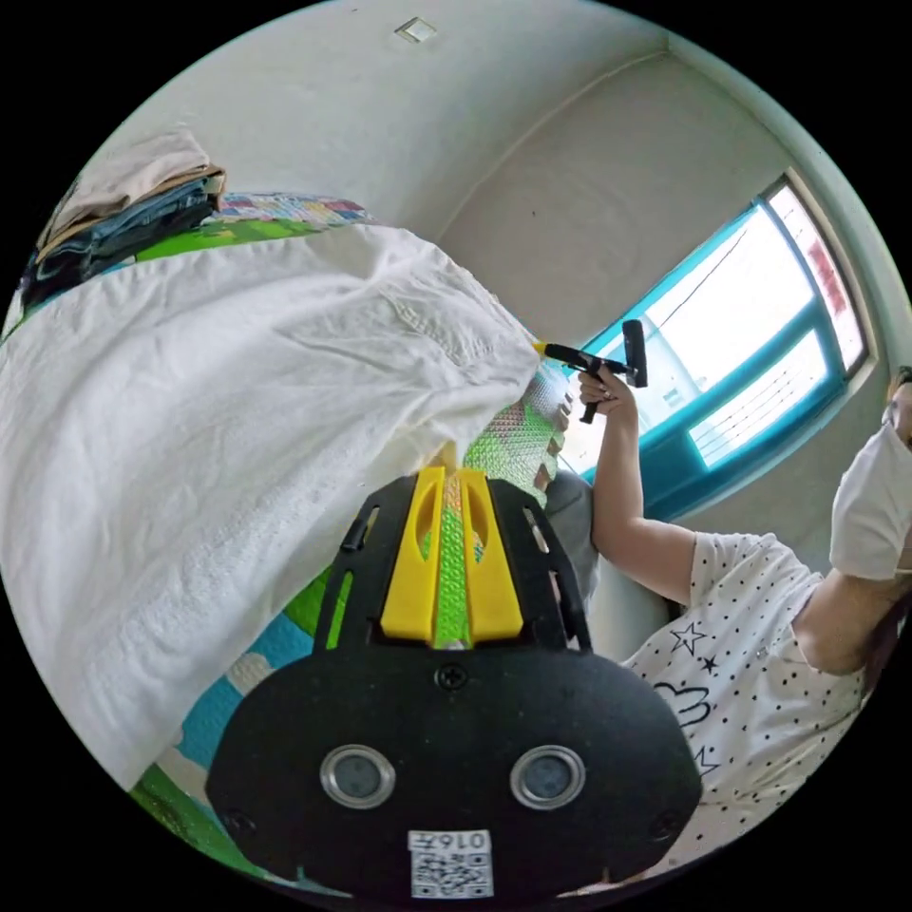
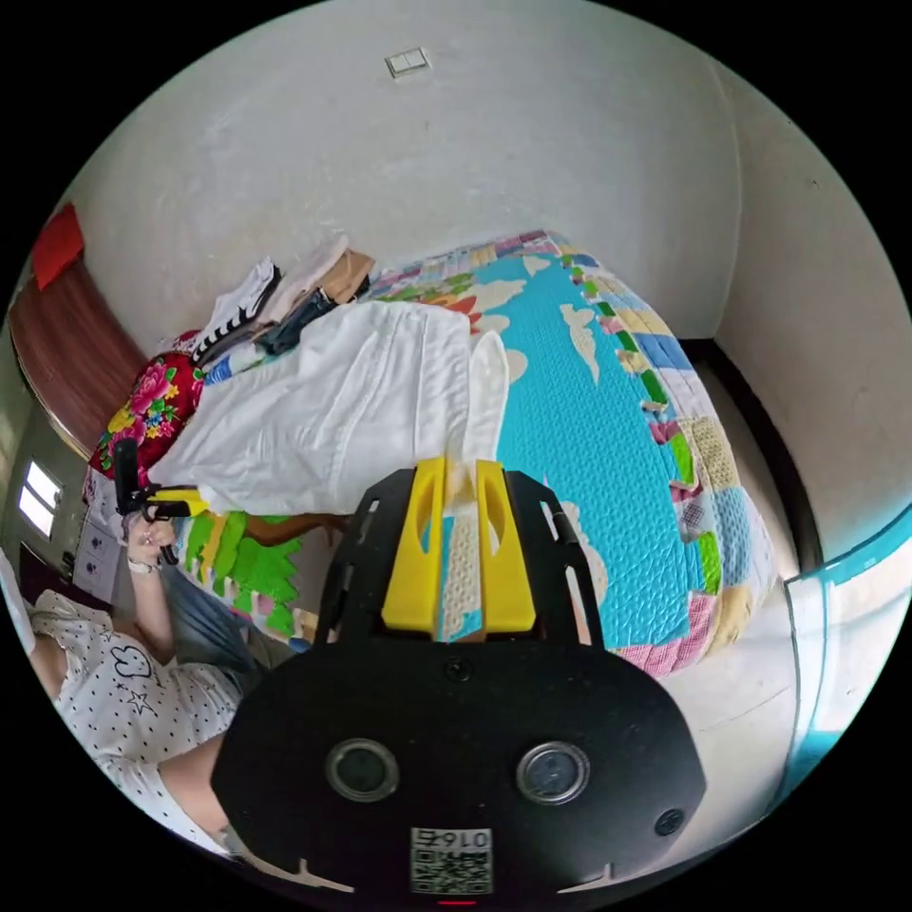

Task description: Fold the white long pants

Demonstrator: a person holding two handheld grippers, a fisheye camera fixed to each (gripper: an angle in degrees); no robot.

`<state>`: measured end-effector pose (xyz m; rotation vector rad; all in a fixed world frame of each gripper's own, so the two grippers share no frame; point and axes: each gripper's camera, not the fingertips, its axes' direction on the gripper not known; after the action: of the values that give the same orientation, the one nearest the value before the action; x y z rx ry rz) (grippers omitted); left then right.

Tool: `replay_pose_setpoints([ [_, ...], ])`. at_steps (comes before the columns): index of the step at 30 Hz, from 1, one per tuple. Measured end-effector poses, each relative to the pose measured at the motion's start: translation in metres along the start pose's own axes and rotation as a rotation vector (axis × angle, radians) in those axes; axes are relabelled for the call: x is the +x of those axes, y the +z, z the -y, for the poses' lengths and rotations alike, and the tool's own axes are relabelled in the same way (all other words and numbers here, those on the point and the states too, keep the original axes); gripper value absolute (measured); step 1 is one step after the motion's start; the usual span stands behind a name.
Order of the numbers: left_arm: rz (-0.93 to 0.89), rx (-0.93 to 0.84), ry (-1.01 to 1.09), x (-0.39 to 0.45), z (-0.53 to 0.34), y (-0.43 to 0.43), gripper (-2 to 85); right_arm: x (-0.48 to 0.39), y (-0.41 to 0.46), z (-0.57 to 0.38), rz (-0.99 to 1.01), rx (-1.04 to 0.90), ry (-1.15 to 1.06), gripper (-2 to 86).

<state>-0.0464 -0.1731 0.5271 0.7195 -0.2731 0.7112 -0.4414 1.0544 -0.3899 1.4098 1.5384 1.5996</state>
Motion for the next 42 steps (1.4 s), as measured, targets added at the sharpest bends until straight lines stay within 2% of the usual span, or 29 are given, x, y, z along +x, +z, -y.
replay_pose_setpoints([
  [3,-0.082,-0.053,0.118,0.021,-0.006,-0.001,2.9,-0.008,-0.036,-0.007,-0.038,0.166,0.066,5.0],
  [4,-0.079,-0.052,0.144,0.027,-0.007,-0.003,3.3,-0.011,-0.053,-0.009,-0.045,0.276,0.108,5.0],
  [5,-0.051,-0.045,0.191,0.040,-0.005,-0.006,4.0,-0.015,-0.064,-0.010,-0.018,0.366,0.121,5.7],
  [7,0.045,-0.020,0.260,0.061,0.011,-0.012,5.2,-0.023,-0.068,-0.002,0.058,0.413,0.103,7.7],
  [9,0.215,0.035,0.376,0.086,0.053,-0.009,7.1,-0.036,-0.058,0.015,0.108,0.352,0.071,10.3],
  [11,0.304,0.049,0.429,0.094,0.100,0.007,8.8,-0.053,-0.034,0.038,0.068,0.209,0.067,12.4],
  [14,0.336,0.011,0.472,0.088,0.190,0.052,10.4,-0.067,-0.009,0.055,-0.063,0.065,0.111,12.4],
  [17,0.342,-0.045,0.430,0.067,0.276,0.110,12.5,-0.077,-0.004,0.061,-0.084,0.018,0.117,11.8],
  [20,0.381,-0.171,0.399,0.048,0.337,0.176,13.9,-0.086,-0.018,0.060,-0.071,0.058,0.118,11.2],
  [22,0.371,-0.250,0.319,0.030,0.359,0.213,13.9,-0.089,-0.026,0.058,-0.059,0.072,0.123,10.4],
  [24,0.270,-0.360,0.134,-0.002,0.372,0.253,11.3,-0.094,-0.034,0.055,-0.050,0.085,0.123,9.9],
  [26,0.155,-0.373,0.050,-0.017,0.368,0.262,6.3,-0.098,-0.045,0.051,-0.023,0.122,0.142,9.4],
  [28,0.059,-0.317,0.090,-0.012,0.357,0.249,2.1,-0.099,-0.053,0.049,0.022,0.160,0.168,9.2],
  [31,-0.075,-0.198,0.334,0.022,0.319,0.204,-0.2,-0.105,-0.068,0.047,0.091,0.205,0.159,9.5],
  [33,-0.140,-0.126,0.614,0.066,0.270,0.164,-0.6,-0.113,-0.082,0.043,0.122,0.270,0.139,10.5],
  [36,-0.229,-0.141,0.924,0.118,0.196,0.131,-0.8,-0.133,-0.108,0.033,0.228,0.414,0.047,14.3],
  [38,-0.222,-0.167,1.066,0.144,0.154,0.121,-0.9,-0.161,-0.124,0.026,0.290,0.477,-0.112,17.8],
  [42,-0.140,-0.211,1.220,0.182,0.088,0.110,-0.9,-0.220,-0.139,0.017,0.236,0.471,-0.381,20.7],
])
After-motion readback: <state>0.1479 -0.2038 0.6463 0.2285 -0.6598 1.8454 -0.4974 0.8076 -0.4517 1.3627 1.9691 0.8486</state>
